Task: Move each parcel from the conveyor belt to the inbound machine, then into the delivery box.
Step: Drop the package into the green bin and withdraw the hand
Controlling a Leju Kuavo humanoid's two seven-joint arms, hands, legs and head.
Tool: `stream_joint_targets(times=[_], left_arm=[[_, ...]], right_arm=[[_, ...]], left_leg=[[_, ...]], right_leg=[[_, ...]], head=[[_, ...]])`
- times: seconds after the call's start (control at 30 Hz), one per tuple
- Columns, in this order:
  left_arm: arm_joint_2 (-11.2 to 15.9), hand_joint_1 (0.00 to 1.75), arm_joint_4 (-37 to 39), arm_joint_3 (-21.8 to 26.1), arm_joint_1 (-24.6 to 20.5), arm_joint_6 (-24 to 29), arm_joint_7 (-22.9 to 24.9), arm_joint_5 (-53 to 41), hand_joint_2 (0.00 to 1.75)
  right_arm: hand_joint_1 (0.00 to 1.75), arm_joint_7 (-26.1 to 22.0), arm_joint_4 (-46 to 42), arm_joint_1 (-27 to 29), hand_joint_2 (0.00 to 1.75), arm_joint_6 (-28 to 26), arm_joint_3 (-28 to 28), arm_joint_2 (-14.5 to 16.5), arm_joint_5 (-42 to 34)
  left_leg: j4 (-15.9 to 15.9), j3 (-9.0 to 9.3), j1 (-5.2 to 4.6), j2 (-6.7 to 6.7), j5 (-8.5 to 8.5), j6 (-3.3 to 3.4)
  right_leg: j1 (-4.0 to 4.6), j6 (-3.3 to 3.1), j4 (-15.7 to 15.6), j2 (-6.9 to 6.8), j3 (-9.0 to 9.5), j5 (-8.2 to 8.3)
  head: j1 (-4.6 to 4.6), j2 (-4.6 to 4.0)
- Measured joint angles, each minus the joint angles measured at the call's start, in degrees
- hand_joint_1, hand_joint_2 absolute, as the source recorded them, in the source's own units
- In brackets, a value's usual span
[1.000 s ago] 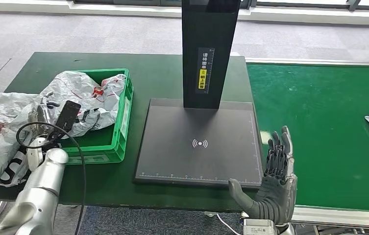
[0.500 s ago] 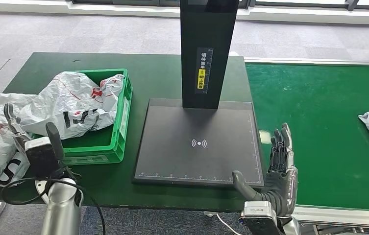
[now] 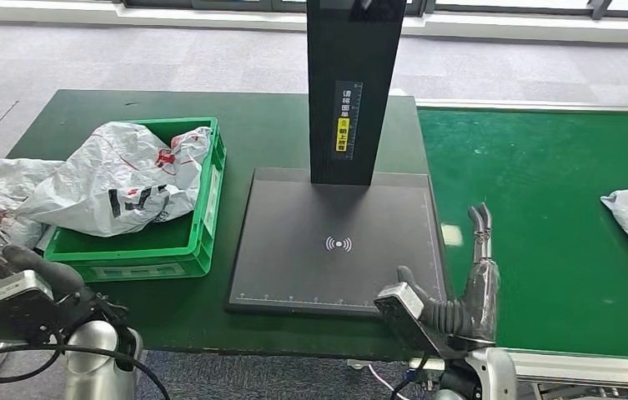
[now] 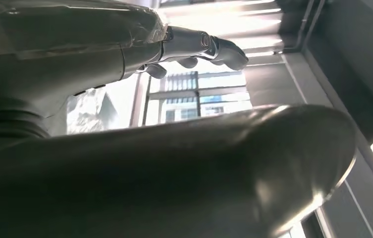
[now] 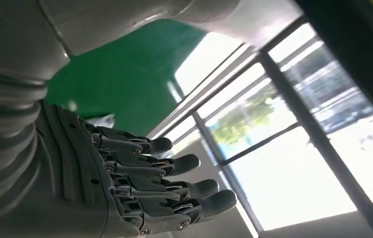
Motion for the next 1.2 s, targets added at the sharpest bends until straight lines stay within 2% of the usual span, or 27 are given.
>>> stream_joint_targets(times=[0.13,0.2,0.27,0.33,0.37,0.4,0.5,0.6,0.77,1.0,1.13,1.2], left_arm=[[0.7,0.00,-0.5,-2.4,2.4,0.0,0.0,2.9,0.00],[1.4,0.00,-0.5,-3.8,3.3,-0.3,0.0,3.2,0.00],[2.7,0.00,-0.5,-6.1,4.5,-0.5,0.0,3.0,0.00],[4.2,0.00,-0.8,-9.4,6.2,-0.4,-0.1,2.9,0.00],[4.8,0.00,-1.1,-11.0,7.1,-0.3,-0.1,2.9,0.00],[5.2,0.00,-1.3,-12.2,7.9,-0.3,-0.1,3.0,0.00],[6.3,0.00,-1.8,-14.6,9.4,-0.2,-0.1,3.0,0.00],[6.9,0.00,-2.1,-15.8,9.9,-0.2,-0.1,3.1,0.00],[7.5,0.00,-2.1,-16.6,10.0,-0.2,-0.1,3.5,0.00],[7.9,0.00,-2.1,-16.9,10.0,-0.2,-0.1,3.7,0.00],[8.1,0.00,-2.0,-17.0,10.0,-0.2,-0.1,5.1,0.00],[8.1,0.00,-1.6,-17.0,10.0,-0.2,0.0,8.2,0.00]], right_arm=[[0.00,3.2,8.8,-3.6,1.75,-2.5,-4.7,-3.1,4.4],[0.00,7.8,13.7,-6.3,1.75,-1.8,-6.3,-5.3,7.9],[0.00,18.8,22.5,-12.2,1.75,0.2,-5.1,-10.2,11.5],[0.00,31.4,36.0,-20.6,1.75,1.0,-2.1,-16.5,13.1],[0.00,34.8,42.4,-24.4,1.75,0.8,-0.9,-19.4,13.3],[0.00,36.0,48.0,-27.5,1.75,0.6,0.0,-21.8,13.4],[0.00,33.8,59.2,-33.8,1.75,0.3,2.5,-26.4,13.5],[0.00,33.5,65.0,-36.1,1.75,0.2,4.5,-28.5,13.6],[0.00,33.9,70.0,-37.6,1.75,0.1,6.0,-29.7,13.9],[0.00,33.9,72.7,-38.2,1.75,0.1,6.5,-30.1,14.0],[0.00,34.4,73.5,-38.1,0.00,0.8,6.4,-30.7,12.1],[0.00,33.2,74.2,-37.2,0.00,0.8,5.6,-32.7,7.7]], left_leg=[[0.0,-0.02,-0.08,-0.06,0.01,0.05],[0.0,-0.04,-0.11,-0.04,0.00,0.08],[0.0,-0.04,-0.13,0.00,-0.01,0.12],[0.1,-0.08,-0.21,-0.08,0.09,0.32],[0.1,-0.13,-0.25,-0.22,0.17,0.44],[0.1,-0.19,-0.28,-0.39,0.23,0.53],[0.1,-0.26,-0.31,-0.63,0.28,0.57],[0.1,-0.29,-0.30,-0.73,0.28,0.56],[0.1,-0.31,-0.29,-0.72,0.26,0.53],[0.1,-0.32,-0.30,-0.72,0.25,0.53],[0.1,-0.28,-0.32,-0.74,0.24,0.55],[0.2,-0.29,-0.38,-0.97,0.22,0.64]], right_leg=[[-0.07,0.07,0.0,-0.02,0.00,0.04],[-0.10,0.11,0.0,0.00,0.01,0.07],[-0.12,0.22,0.0,0.06,0.01,0.15],[-0.19,0.42,0.0,0.00,-0.01,0.23],[-0.23,0.50,-0.1,-0.13,-0.02,0.24],[-0.26,0.58,-0.1,-0.30,0.00,0.24],[-0.28,0.63,-0.1,-0.51,0.02,0.25],[-0.27,0.62,-0.1,-0.60,0.01,0.24],[-0.26,0.59,0.0,-0.57,-0.04,0.18],[-0.27,0.59,-0.1,-0.57,-0.02,0.17],[-0.31,0.61,-0.1,-0.60,-0.07,0.17],[-0.38,0.74,-0.1,-0.84,-0.03,0.09]], head=[[-0.01,0.00],[0.00,0.00],[-0.01,0.00],[-0.02,0.00],[-0.01,0.00],[0.01,0.00],[0.01,0.00],[0.01,0.00],[0.01,0.00],[0.01,0.00],[0.01,0.00],[0.02,0.00]])
